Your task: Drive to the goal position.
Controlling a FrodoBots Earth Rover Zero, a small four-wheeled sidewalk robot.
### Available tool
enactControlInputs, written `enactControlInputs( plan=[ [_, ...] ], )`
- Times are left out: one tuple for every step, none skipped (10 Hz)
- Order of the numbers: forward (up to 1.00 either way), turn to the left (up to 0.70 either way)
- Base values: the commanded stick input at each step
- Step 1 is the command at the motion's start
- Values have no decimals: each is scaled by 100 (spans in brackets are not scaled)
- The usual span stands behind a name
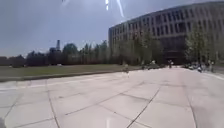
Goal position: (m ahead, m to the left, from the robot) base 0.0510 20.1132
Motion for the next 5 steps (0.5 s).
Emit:
enactControlInputs(
  plan=[
    [0, 85],
    [0, 85],
    [0, 85],
    [0, 85],
    [0, 85]
  ],
)
